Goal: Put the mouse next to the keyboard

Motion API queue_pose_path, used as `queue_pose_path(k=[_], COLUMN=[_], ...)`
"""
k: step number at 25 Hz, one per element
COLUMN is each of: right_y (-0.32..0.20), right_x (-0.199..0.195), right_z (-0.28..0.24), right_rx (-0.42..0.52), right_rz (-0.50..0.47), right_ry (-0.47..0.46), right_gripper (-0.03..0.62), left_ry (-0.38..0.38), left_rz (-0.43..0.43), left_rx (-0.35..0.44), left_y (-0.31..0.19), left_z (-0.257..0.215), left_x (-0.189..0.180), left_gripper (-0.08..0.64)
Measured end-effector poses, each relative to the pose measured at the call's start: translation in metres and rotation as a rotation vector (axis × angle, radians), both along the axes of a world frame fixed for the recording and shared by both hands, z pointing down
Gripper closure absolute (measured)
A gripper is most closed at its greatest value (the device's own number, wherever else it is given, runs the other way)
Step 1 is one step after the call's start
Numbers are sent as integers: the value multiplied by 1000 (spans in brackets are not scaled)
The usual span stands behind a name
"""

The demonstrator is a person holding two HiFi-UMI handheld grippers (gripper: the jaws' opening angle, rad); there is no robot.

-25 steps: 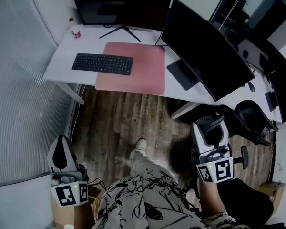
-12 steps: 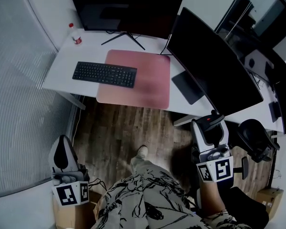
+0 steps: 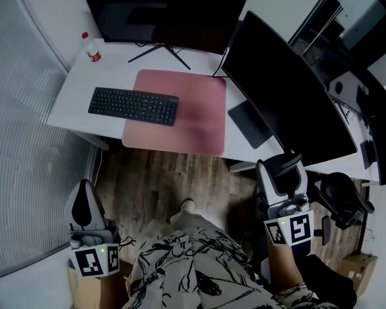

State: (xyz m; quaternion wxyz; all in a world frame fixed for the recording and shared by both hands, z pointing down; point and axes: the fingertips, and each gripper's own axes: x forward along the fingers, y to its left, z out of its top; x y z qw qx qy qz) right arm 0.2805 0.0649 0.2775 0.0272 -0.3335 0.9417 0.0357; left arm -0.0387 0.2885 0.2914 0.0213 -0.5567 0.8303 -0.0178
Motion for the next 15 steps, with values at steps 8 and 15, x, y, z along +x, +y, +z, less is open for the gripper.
queue_pose_path(k=[8,15], right_y=[-16,-25], right_x=[-19,-51], right_z=[6,3], right_rx=[-22,-18], right_rz=[26,92], right_ry=[5,0], right_gripper=[287,287], left_ry=[6,-3], left_rz=[19,115], left_rx=[-9,15], left_y=[-23,-61], left_z=[3,-7], left_x=[-26,-60], left_gripper=[560,560])
